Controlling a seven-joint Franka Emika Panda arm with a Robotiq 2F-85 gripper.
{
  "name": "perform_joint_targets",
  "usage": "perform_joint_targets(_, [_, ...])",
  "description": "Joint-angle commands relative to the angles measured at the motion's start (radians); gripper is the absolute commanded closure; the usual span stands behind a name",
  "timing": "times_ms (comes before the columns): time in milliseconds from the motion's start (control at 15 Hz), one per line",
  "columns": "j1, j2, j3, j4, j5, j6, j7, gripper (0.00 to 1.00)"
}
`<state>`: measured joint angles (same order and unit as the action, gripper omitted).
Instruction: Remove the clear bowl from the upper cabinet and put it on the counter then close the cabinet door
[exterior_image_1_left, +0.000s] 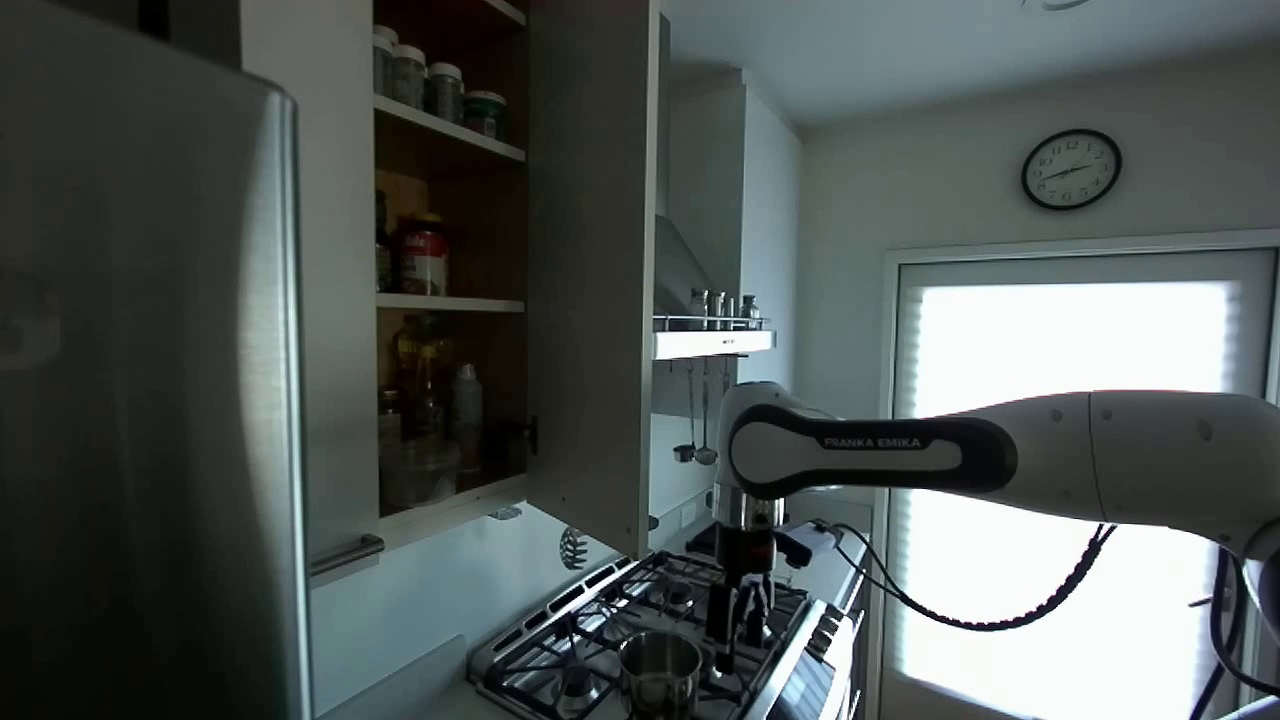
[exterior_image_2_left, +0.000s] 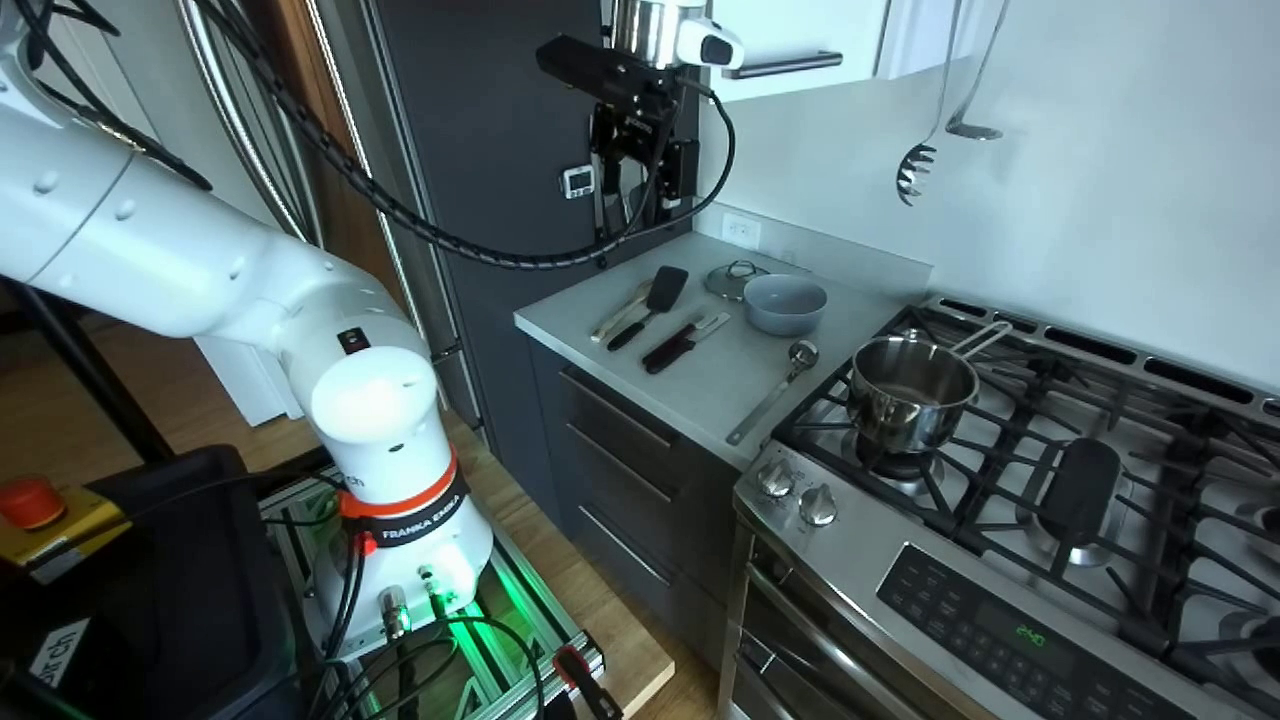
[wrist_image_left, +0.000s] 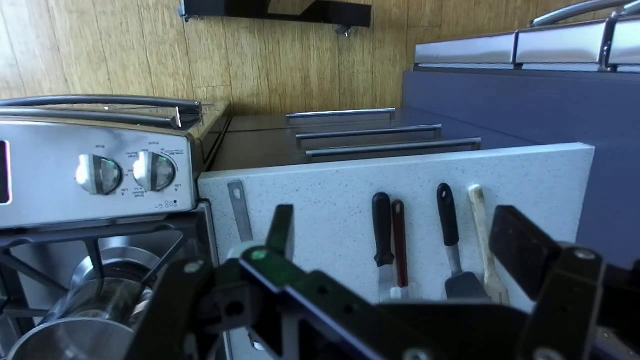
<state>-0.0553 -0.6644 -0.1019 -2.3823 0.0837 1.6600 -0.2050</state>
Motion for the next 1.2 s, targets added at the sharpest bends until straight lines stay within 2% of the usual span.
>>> perform_joint_targets(0, [-0.001,-0.001,0.039,0.009,-0.005,0.025,0.100,0.00])
perform_joint_targets(467, [0.001,0.002,0.192,0.041,0.007,0.125,0.425,0.00])
perform_joint_targets(733, [0.002,0.034,0.274,0.119,0.039,0.059,0.650,0.00])
perform_joint_targets(933, [-0.033,0.067,0.345,0.174,-0.001,0.027,0.847,0.00])
perform_joint_targets(1133, [-0.031,0.116,0.373,0.216,-0.038,0.037,0.948,0.00])
